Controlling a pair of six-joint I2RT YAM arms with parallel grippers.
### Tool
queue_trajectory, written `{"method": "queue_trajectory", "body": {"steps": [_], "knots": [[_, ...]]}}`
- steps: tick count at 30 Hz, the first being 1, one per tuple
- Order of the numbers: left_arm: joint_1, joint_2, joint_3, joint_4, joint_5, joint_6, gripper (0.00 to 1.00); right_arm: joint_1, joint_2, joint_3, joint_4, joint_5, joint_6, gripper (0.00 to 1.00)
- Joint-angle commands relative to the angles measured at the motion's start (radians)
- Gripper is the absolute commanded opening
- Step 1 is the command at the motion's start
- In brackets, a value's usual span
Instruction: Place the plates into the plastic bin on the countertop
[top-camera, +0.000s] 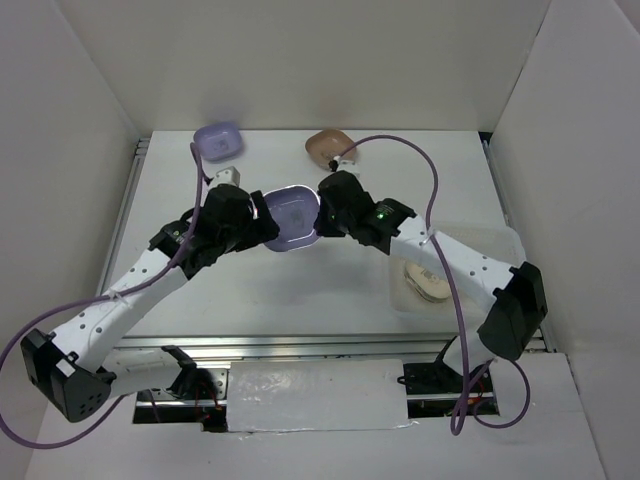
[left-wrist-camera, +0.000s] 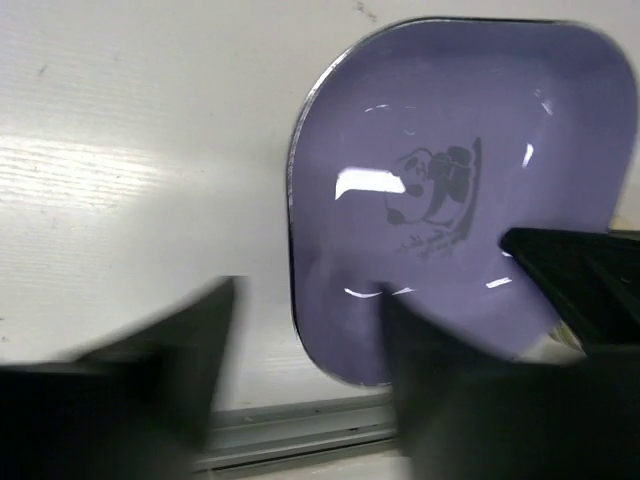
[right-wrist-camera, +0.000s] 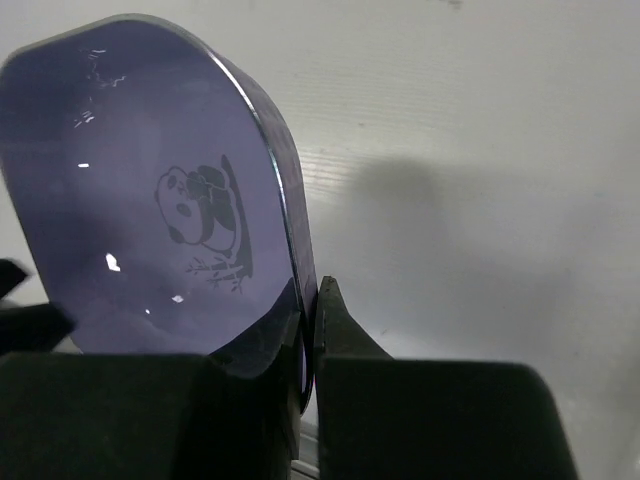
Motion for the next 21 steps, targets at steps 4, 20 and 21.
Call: {"method": "queue_trajectory", "body": {"steps": [4,20,21], "knots": [[-0.016,-0.051,0.057,-0.077,-0.148,-0.042,0.99,-0.126,-0.211,-0.176,-0.143,0.138,0.166,0.0],[0.096,0.068,-0.006,0.046,-0.038,0.022,0.99,-0.954,-0.881,-0.842,-0.129,-0.046,0.296,0.0],[0.094,0.103,0.006,0.054,-0.032,0.026,0.99,-0.983,-0.893,-0.847,-0.126,-0.057,0.293,0.03]]}}
